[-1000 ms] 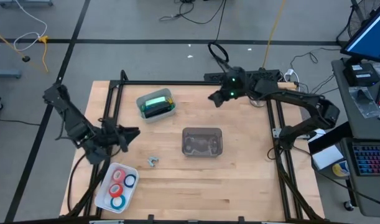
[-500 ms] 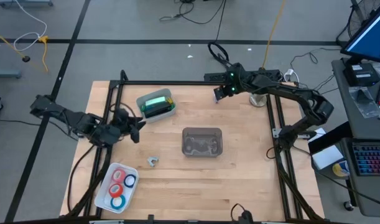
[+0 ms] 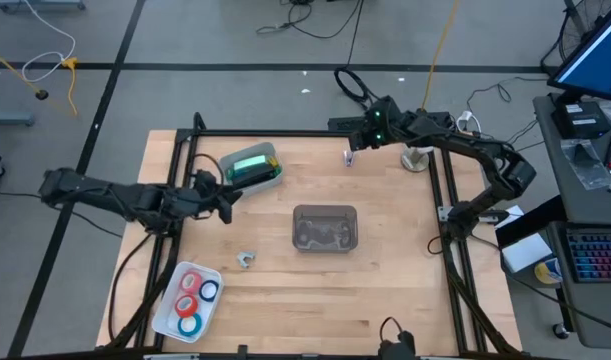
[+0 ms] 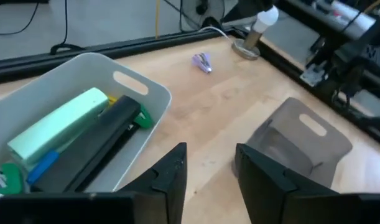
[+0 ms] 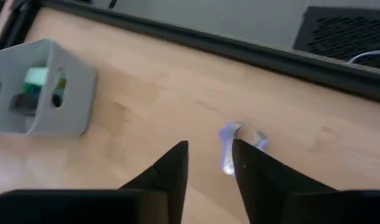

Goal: Pick and place Stapler, Stapler remover, tape
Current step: Put the purple stapler remover into the black bin

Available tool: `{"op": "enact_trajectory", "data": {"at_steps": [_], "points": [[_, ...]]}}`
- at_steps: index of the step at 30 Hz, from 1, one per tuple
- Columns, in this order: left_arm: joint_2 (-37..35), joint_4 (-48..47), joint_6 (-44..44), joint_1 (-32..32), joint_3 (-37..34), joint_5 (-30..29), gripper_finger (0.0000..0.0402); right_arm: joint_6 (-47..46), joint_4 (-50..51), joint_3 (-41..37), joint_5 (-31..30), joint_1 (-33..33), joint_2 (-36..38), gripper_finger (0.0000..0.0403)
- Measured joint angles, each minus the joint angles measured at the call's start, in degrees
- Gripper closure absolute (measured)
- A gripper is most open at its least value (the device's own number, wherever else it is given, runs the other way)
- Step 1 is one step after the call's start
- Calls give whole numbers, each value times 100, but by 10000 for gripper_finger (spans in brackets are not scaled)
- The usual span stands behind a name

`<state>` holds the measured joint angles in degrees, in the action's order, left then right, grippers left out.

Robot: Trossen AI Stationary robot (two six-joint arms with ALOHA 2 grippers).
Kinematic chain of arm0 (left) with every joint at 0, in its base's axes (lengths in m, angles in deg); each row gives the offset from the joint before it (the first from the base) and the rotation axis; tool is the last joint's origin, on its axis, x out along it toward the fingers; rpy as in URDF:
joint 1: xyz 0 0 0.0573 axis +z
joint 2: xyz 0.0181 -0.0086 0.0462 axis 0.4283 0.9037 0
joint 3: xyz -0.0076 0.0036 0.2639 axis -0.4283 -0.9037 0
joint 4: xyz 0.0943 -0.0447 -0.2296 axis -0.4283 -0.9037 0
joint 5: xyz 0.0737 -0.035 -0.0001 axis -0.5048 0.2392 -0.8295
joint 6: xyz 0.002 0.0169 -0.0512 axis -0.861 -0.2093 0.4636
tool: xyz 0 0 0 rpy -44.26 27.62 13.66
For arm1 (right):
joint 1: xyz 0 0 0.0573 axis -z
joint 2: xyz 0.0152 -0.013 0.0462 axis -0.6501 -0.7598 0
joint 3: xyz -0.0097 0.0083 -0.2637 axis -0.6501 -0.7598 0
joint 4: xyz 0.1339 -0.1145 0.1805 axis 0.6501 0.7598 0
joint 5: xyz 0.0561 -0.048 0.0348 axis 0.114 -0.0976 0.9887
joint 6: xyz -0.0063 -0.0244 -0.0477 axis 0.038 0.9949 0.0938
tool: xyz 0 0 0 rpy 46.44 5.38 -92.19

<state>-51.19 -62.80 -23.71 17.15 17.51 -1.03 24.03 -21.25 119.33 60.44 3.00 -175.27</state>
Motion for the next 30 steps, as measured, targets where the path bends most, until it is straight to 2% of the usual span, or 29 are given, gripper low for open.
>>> {"op": "enact_trajectory", "data": {"at_steps": [3,11,15,20,25,30], "points": [[-299,426,-64,60,-391,-2,288,-160,-172,-127,-173,2,-2,256],[-1226,332,-614,70,-619,-307,340,-488,-179,-315,-165,68,-287,219],[-1717,114,-805,70,-619,-545,352,-682,-489,-313,16,148,-697,218],[-2139,-155,-764,70,-619,-548,357,-874,-585,-313,152,258,-1086,218],[-2245,-269,-780,70,-619,-638,357,-928,-639,-308,163,332,-1307,219],[-2245,-269,-783,70,-619,-713,357,-1060,-844,-308,196,343,-1496,240]]}}
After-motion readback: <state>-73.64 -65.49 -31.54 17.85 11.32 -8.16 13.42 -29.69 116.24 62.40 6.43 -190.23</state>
